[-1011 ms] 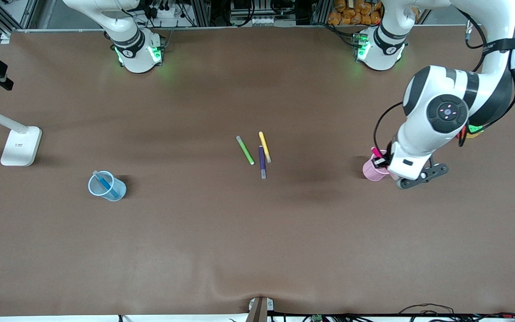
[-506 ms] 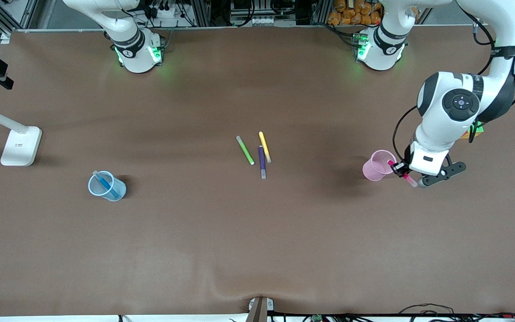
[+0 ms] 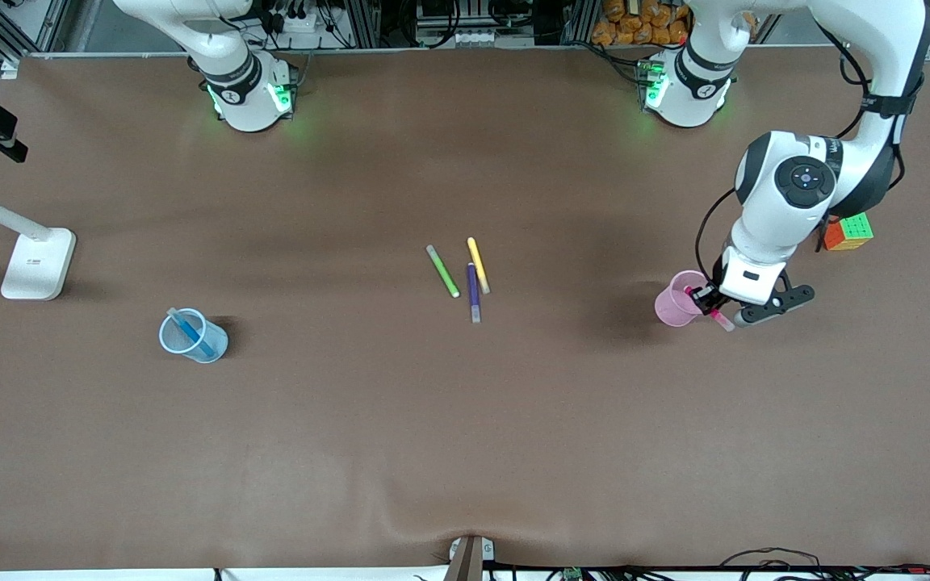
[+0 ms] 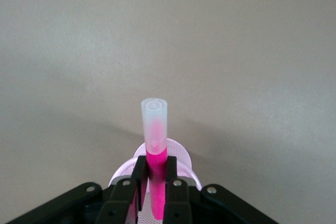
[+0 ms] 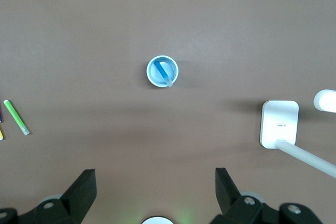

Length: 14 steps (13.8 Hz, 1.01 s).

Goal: Place pink and blue markers in matching cups
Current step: 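Carry the pink marker with the left gripper over the pink cup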

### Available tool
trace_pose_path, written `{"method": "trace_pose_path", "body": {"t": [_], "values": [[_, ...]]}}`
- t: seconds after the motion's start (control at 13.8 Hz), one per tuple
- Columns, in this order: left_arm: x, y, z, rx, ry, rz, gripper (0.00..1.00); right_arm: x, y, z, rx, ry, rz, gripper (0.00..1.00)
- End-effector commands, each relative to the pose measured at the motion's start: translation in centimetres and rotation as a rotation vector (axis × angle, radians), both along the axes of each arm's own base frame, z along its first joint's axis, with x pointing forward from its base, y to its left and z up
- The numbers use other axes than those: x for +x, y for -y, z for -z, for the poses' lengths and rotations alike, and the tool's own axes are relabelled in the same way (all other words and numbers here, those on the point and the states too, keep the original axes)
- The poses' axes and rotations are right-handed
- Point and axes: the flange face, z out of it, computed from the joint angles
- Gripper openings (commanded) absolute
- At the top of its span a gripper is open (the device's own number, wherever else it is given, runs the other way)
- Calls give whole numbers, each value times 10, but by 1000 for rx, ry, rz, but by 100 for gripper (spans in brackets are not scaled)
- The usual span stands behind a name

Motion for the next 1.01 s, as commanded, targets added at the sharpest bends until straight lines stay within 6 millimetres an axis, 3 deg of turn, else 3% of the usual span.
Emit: {"method": "trace_pose_path", "body": {"t": [0.0, 0.07, 0.36, 0.72, 0.94], "values": [[-9, -2, -6, 8, 18, 7, 49, -7, 0, -2, 12, 3, 2, 100], [-10, 0, -7, 7, 18, -1, 99, -7, 0, -2, 12, 3, 2, 100], [3, -1, -36, 34, -7, -5, 100, -6, 0, 1, 13, 0, -2, 100], [32, 25, -118, 74, -54, 61, 100, -6, 0, 5, 13, -9, -2, 100], [24, 17, -130, 106, -117, 121, 100, -6, 0, 6, 13, -11, -2, 100]]}}
